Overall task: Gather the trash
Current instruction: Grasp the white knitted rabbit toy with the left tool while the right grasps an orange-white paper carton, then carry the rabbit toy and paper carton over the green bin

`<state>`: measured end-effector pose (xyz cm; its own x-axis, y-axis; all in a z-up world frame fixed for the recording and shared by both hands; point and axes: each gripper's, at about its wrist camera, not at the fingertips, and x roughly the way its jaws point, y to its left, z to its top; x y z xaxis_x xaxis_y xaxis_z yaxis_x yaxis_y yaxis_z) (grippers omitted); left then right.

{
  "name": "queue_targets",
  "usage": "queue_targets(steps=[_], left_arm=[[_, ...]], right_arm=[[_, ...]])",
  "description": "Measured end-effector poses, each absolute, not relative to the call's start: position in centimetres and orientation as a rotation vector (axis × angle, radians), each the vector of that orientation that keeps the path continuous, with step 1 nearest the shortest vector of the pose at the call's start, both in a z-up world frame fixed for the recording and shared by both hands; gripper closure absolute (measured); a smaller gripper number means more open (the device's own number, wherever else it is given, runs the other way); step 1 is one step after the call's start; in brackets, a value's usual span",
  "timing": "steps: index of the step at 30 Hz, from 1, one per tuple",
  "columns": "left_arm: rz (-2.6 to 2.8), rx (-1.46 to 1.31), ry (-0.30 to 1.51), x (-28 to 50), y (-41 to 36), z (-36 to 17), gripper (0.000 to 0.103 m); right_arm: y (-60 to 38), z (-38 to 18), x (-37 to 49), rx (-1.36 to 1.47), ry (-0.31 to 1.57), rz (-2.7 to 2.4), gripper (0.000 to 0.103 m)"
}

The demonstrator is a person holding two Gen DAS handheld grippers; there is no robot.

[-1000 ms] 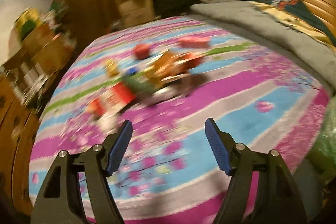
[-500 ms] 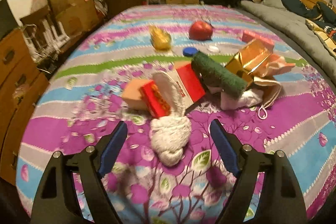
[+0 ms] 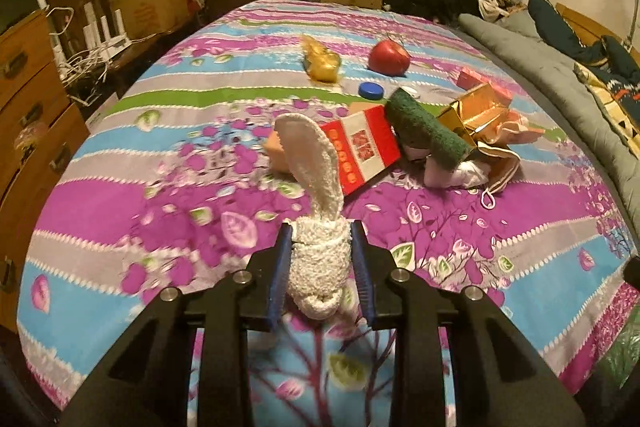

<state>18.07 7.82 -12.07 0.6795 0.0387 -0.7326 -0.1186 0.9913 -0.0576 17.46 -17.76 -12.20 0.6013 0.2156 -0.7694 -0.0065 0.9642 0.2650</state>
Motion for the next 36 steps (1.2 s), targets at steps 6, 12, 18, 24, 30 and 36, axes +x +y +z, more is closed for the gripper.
queue_targets(steps=[6,12,18,24,30,36], left_arm=[[0.094,-0.096,0.801,17.3,7.8,-11.1,0.075],[0.073,-0.059,0.795,17.2,7.0,-11.1,0.075],[0.093,-0.066,0.811,17.2,7.6,-11.4,0.075],[0.102,-0.068,0.780,16.7,7.8,-10.5,0.075],[0.082,-0.066,0.752,15.7,6.9,-9.2,0.075],[0.056,-0.025,0.705,13.7,5.5,-7.5,0.075]], right_arm=[[-18.9,-12.4,25.6,0.543,0.859,0.220,0.026],[-20.4,-16.7,35.0,0.903,0.903,0.179,0.027],[-19.8,-19.8,38.0,1.015,0.978,0.221,0.092],[-20.7,-15.4,34.0,0.868,0.862,0.218,0.096],[-21.2,-10.4,28.4,0.726,0.791,0.232,0.096],[-20.8,-7.2,21.2,0.683,0.796,0.303,0.096]])
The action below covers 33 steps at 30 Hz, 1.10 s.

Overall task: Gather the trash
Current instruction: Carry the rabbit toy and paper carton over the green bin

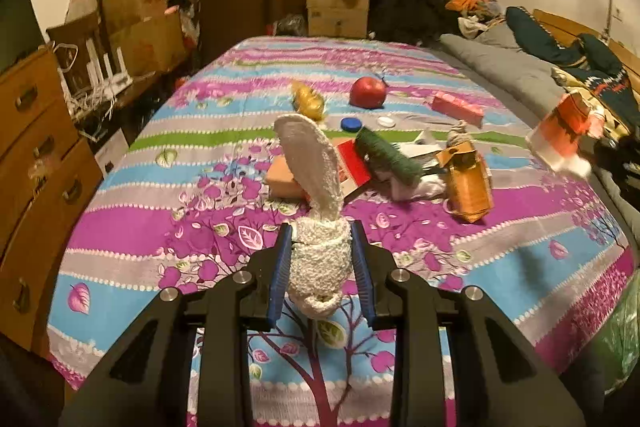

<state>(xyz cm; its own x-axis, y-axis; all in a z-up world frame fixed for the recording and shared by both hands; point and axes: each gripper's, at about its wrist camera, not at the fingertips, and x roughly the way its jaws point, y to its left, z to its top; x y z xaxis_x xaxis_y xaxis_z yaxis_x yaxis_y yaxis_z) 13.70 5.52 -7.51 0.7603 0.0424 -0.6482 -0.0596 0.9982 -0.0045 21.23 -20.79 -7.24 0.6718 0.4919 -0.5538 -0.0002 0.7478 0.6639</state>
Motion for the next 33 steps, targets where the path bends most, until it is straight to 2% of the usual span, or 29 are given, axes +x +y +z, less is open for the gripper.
queue_targets(steps=[15,23,33], left_arm=[[-0.002,0.034,0.635,8.9,2.7,-4.4,0.075],[-0.016,0.073,0.626,8.2,1.0,-3.5,0.075],[-0.067,0.134,0.587,9.0,-2.4,-1.4,0.075]], right_arm=[[-16.1,-6.6,7.6,0.481,0.870,0.352,0.096],[-15.9,-4.1,6.2,0.372,0.795,0.313,0.097],[-19.3,-2.0,4.7,0.392,0.736,0.238,0.097]])
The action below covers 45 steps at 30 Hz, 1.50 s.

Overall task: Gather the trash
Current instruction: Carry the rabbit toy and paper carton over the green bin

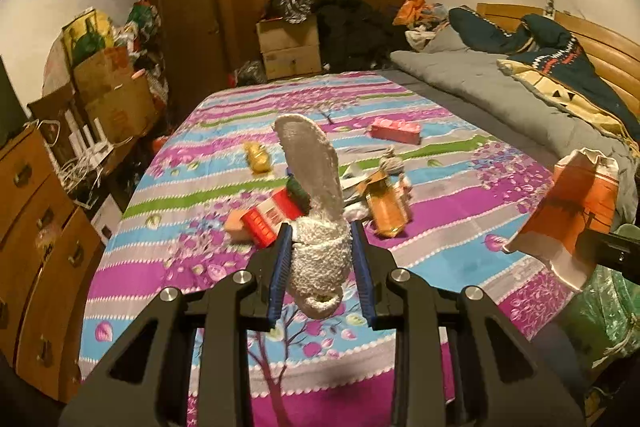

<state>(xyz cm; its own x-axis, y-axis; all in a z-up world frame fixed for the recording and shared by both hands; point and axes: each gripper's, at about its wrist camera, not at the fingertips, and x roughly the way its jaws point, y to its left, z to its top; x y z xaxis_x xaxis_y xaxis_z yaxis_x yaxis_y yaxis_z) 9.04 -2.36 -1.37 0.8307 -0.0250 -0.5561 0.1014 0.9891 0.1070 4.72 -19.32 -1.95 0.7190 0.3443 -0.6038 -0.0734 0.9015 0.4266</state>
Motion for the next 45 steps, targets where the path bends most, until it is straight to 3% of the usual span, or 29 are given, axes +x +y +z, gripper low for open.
queue_targets(steps=[20,33,45], left_arm=[[-0.454,0.257,0.500,10.5,-21.2,1.9,0.075],[-0.742,0.365,0.489,7.7,-35.1,0.9,0.075],[-0.952,0.500,0.502,3.4,-43.8,-2.0,0.075]], right_arm=[[-38.4,1.3,-4.6,0.470,0.556,-0.231,0.096],[-49.7,-0.9,-12.8,0.546,0.553,-0.521,0.097],[-53.9,-3.8,-18.0,0.569,0.618,-0.679,0.097]])
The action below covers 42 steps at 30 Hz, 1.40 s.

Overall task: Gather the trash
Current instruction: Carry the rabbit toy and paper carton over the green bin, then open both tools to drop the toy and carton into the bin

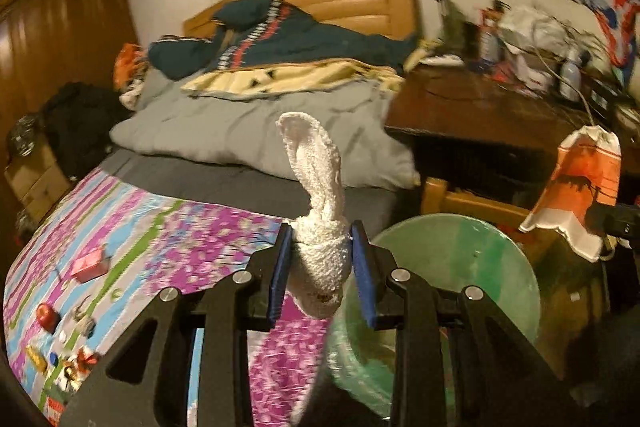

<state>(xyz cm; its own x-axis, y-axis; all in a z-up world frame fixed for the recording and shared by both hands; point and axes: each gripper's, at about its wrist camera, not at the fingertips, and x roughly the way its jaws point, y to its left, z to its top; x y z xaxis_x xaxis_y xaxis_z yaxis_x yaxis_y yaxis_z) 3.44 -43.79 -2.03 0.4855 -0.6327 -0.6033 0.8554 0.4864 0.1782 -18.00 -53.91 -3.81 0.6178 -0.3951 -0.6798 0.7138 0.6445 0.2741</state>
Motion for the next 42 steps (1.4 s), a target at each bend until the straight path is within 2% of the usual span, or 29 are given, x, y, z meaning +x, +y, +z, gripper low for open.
queue_targets(steps=[13,21,23,24,25,26,27,34,42], left_arm=[[-1.045,0.564,0.615,2.8,-45.4,-5.7,0.075],[-1.134,0.549,0.636,2.3,-45.4,-5.7,0.074],[-1.189,0.537,0.666,2.3,-45.9,-5.8,0.070],[-1.204,0.544,0.680,2.3,-46.1,-6.0,0.059],[-1.204,0.561,0.682,2.3,-46.4,-6.3,0.048],[-1.193,0.571,0.668,2.3,-46.4,-6.4,0.033],[-1.181,0.574,0.647,2.2,-46.4,-6.4,0.032],[-1.138,0.527,0.687,3.3,-45.4,-6.5,0.032],[-1.064,0.522,0.635,3.2,-43.2,-6.3,0.032]], right_arm=[[-54.4,-6.4,-18.7,0.598,0.691,-0.706,0.097],[-54.6,-6.8,-17.8,0.602,0.704,-0.683,0.096],[-54.6,-6.9,-17.1,0.591,0.722,-0.664,0.096],[-54.6,-7.1,-16.8,0.590,0.736,-0.657,0.094],[-54.7,-7.2,-16.7,0.594,0.744,-0.664,0.083],[-54.7,-7.3,-16.7,0.600,0.738,-0.665,0.076],[-54.7,-7.2,-16.9,0.602,0.726,-0.671,0.070],[-55.2,-7.1,-18.1,0.624,0.692,-0.702,0.070],[-53.8,-6.5,-17.0,0.602,0.654,-0.652,0.070]])
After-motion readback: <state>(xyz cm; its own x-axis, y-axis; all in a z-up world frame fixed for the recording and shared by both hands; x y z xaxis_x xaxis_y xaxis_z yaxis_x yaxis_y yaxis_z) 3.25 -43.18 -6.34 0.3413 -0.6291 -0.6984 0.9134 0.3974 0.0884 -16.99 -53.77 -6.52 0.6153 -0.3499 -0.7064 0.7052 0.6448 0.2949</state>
